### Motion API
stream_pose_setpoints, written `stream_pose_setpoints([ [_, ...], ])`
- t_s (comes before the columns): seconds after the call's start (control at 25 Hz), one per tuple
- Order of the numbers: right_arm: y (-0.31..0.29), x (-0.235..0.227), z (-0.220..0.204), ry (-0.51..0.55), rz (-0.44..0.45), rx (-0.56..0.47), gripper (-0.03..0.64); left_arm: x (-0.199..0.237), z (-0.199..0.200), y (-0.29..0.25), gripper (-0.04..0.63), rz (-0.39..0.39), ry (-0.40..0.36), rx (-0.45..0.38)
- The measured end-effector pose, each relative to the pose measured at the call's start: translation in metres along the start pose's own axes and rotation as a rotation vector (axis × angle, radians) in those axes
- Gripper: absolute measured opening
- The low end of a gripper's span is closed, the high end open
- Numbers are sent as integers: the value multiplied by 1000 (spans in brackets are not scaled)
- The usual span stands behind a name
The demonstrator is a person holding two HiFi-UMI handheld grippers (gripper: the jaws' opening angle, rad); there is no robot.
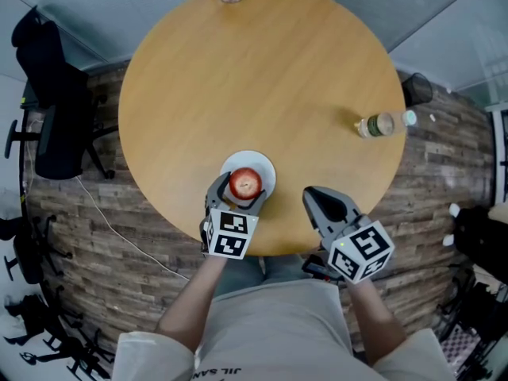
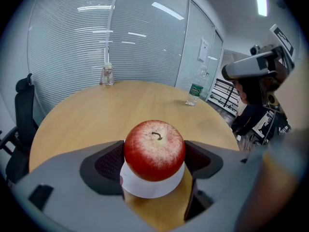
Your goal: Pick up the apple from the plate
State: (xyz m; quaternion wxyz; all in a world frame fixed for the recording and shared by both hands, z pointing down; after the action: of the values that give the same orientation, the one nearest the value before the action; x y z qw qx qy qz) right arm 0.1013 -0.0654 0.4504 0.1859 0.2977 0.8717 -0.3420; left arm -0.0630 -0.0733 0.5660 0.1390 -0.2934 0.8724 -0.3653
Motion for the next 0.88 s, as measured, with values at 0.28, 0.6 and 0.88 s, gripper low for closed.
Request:
stream_pose_setpoints([
  [0.28, 4, 5, 4, 22, 8, -16, 32, -1, 12, 25, 388, -1, 12, -46],
  [0.6, 12, 11, 9, 53, 14, -30, 32, -1, 33, 66, 388, 12, 24, -128],
  [0.88, 16, 17, 16, 93, 31, -37, 32, -5, 45, 93, 388, 25, 34, -179],
])
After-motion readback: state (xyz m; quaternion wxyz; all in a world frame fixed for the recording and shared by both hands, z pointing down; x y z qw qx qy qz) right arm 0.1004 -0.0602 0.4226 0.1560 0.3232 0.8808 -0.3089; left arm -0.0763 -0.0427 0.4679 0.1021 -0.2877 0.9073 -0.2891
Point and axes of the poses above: the fingertips, and each gripper's own axes: y backward along the fingers, x to its left, z out of its top, the point moved 5 cm from there along y, backward along the fingers, and after that the axes turned 12 degrees about -y, right-handed, at the moved point
